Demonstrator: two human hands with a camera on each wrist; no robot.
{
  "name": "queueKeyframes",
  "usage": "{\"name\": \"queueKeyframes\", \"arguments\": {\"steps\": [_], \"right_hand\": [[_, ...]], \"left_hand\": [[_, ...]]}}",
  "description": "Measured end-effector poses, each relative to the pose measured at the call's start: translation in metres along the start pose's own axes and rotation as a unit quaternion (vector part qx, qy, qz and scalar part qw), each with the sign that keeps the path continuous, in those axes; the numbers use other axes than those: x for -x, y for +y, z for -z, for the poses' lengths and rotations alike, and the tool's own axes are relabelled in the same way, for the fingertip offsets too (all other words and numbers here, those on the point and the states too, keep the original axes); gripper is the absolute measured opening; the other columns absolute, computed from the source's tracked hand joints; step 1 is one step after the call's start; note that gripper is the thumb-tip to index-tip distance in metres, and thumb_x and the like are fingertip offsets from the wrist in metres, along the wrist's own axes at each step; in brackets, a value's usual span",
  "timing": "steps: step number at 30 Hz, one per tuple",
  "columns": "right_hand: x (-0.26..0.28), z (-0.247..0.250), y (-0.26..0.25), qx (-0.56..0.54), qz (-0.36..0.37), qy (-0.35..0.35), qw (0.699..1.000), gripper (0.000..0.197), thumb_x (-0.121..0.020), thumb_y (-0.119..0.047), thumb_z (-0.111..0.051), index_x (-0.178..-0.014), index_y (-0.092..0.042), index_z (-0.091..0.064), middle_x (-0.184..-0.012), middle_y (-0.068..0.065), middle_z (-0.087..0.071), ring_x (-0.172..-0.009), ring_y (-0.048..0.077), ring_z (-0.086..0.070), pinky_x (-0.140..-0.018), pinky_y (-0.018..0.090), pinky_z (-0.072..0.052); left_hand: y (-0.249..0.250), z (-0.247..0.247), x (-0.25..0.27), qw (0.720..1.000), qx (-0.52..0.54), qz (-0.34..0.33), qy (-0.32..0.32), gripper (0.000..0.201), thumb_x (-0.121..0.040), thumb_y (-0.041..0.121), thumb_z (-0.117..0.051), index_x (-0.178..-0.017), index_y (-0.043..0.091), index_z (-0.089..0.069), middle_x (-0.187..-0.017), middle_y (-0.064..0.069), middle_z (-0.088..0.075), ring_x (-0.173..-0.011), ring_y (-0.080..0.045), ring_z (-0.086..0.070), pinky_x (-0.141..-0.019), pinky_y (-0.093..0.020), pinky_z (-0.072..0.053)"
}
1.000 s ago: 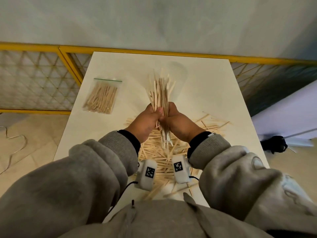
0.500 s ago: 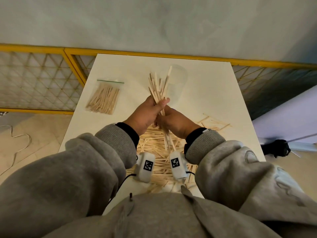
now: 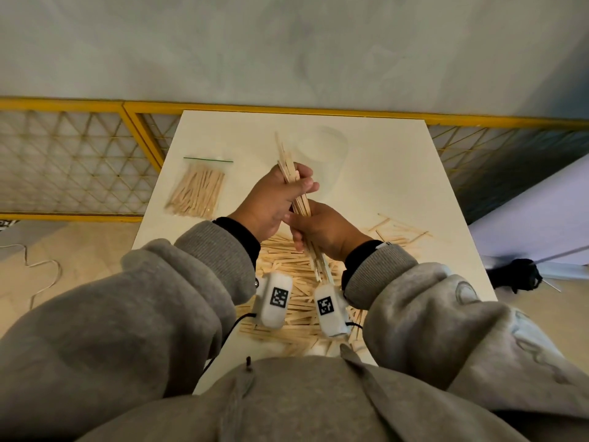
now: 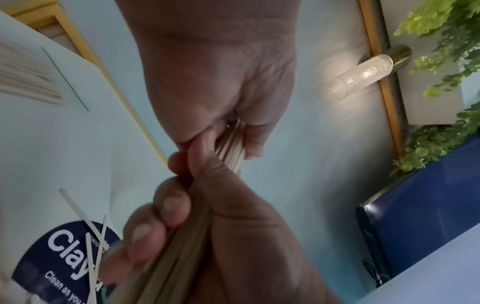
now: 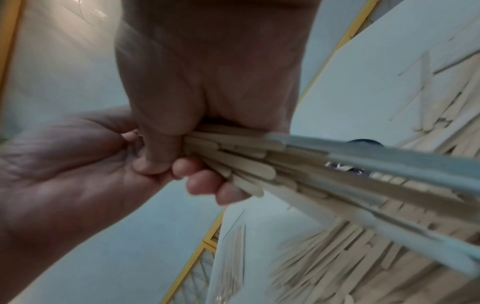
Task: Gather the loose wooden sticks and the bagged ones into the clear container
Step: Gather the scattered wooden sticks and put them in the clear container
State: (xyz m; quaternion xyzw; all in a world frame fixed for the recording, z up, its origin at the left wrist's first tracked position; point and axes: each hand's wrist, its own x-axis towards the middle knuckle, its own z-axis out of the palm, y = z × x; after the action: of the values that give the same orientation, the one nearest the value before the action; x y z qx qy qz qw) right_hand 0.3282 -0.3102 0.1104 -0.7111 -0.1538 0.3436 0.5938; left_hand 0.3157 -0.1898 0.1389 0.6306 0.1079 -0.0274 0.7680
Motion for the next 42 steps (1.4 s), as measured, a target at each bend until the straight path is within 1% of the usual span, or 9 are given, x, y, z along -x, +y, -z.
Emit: {"name": "queueKeyframes", "arguments": {"steps": [5, 11, 15, 19, 24, 30, 34, 37, 42], "right_hand": [[-0.001, 0.004, 0.010, 0.089, -0.005, 0.021, 0.996, 0.018, -0.092, -0.027, -0.062, -0.085, -0.014, -0.052, -0.065, 0.006, -0.053, -0.055, 0.016, -0.052, -0.057, 0.027, -0.051], [-0.003, -0.007, 0.000, 0.151, 0.010, 0.019, 0.988, 0.016, -0.090, -0.024, -0.065, -0.081, -0.018, -0.054, -0.063, 0.001, -0.058, -0.053, 0.012, -0.057, -0.060, 0.025, -0.053], [0.000, 0.016, -0.027, 0.048, 0.050, 0.127, 0.990, 0.014, -0.093, -0.021, -0.060, -0.092, -0.009, -0.053, -0.063, 0.002, -0.056, -0.049, 0.010, -0.054, -0.052, 0.020, -0.050], [-0.005, 0.041, -0.071, -0.088, 0.173, 0.203, 0.960, 0.014, -0.089, -0.025, -0.059, -0.083, -0.015, -0.052, -0.056, -0.001, -0.056, -0.054, 0.019, -0.056, -0.062, 0.033, -0.049], [-0.006, 0.042, -0.099, -0.184, 0.236, 0.174, 0.938, 0.010, -0.092, -0.016, -0.058, -0.085, -0.011, -0.052, -0.060, 0.002, -0.054, -0.056, 0.020, -0.056, -0.064, 0.036, -0.051], [-0.010, 0.019, -0.052, -0.152, 0.163, 0.184, 0.957, 0.017, -0.082, -0.009, -0.070, -0.085, -0.008, -0.054, -0.068, 0.009, -0.055, -0.063, 0.023, -0.058, -0.062, 0.029, -0.052], [-0.017, 0.013, -0.037, -0.092, 0.117, 0.238, 0.960, 0.016, -0.090, -0.022, -0.065, -0.081, -0.017, -0.052, -0.058, 0.004, -0.052, -0.053, 0.018, -0.051, -0.059, 0.032, -0.047], [-0.029, 0.019, -0.045, -0.108, 0.142, 0.268, 0.947, 0.018, -0.089, -0.022, -0.065, -0.077, -0.021, -0.052, -0.055, 0.000, -0.052, -0.051, 0.018, -0.050, -0.062, 0.035, -0.045], [-0.037, 0.027, -0.042, -0.101, 0.156, 0.221, 0.958, 0.017, -0.082, -0.019, -0.070, -0.079, -0.015, -0.054, -0.063, 0.003, -0.058, -0.059, 0.020, -0.059, -0.065, 0.035, -0.051]], "left_hand": [[0.038, 0.014, -0.001, 0.992, -0.006, -0.082, 0.098, 0.019, -0.093, 0.034, -0.053, -0.109, 0.023, -0.054, -0.110, 0.001, -0.062, -0.102, -0.016, -0.064, -0.094, -0.037, -0.049], [0.043, 0.010, 0.012, 0.954, -0.281, -0.103, 0.017, 0.041, -0.099, 0.044, -0.035, -0.129, 0.023, -0.054, -0.135, 0.009, -0.053, -0.120, -0.003, -0.046, -0.102, -0.027, -0.033], [0.030, 0.029, 0.007, 0.982, 0.015, -0.039, 0.182, 0.050, -0.091, 0.059, -0.039, -0.127, 0.028, -0.051, -0.135, 0.007, -0.052, -0.126, -0.012, -0.043, -0.110, -0.038, -0.026], [-0.012, 0.035, 0.010, 0.943, 0.250, 0.180, 0.128, 0.065, -0.092, 0.059, -0.035, -0.130, 0.008, -0.048, -0.135, -0.011, -0.052, -0.131, -0.030, -0.040, -0.112, -0.044, -0.027], [-0.039, 0.003, 0.004, 0.897, 0.334, 0.280, 0.074, 0.075, -0.092, 0.062, -0.028, -0.116, -0.004, -0.054, -0.126, -0.022, -0.056, -0.118, -0.037, -0.052, -0.099, -0.044, -0.041], [-0.030, -0.014, -0.007, 0.887, 0.365, 0.278, 0.056, 0.049, -0.101, 0.035, -0.027, -0.108, -0.003, -0.056, -0.085, -0.020, -0.070, -0.078, -0.030, -0.069, -0.083, -0.040, -0.053], [-0.045, -0.014, -0.007, 0.902, 0.246, 0.354, 0.012, 0.052, -0.097, 0.043, -0.026, -0.084, 0.011, -0.065, -0.086, -0.009, -0.068, -0.091, -0.027, -0.062, -0.098, -0.052, -0.039], [-0.056, -0.008, -0.009, 0.897, 0.226, 0.379, 0.022, 0.059, -0.096, 0.053, -0.026, -0.085, 0.008, -0.063, -0.082, -0.010, -0.069, -0.095, -0.030, -0.062, -0.104, -0.051, -0.036], [-0.055, -0.003, -0.027, 0.887, 0.319, 0.330, 0.051, 0.055, -0.101, 0.042, -0.025, -0.097, -0.002, -0.059, -0.086, -0.018, -0.068, -0.079, -0.031, -0.068, -0.081, -0.043, -0.054]]}}
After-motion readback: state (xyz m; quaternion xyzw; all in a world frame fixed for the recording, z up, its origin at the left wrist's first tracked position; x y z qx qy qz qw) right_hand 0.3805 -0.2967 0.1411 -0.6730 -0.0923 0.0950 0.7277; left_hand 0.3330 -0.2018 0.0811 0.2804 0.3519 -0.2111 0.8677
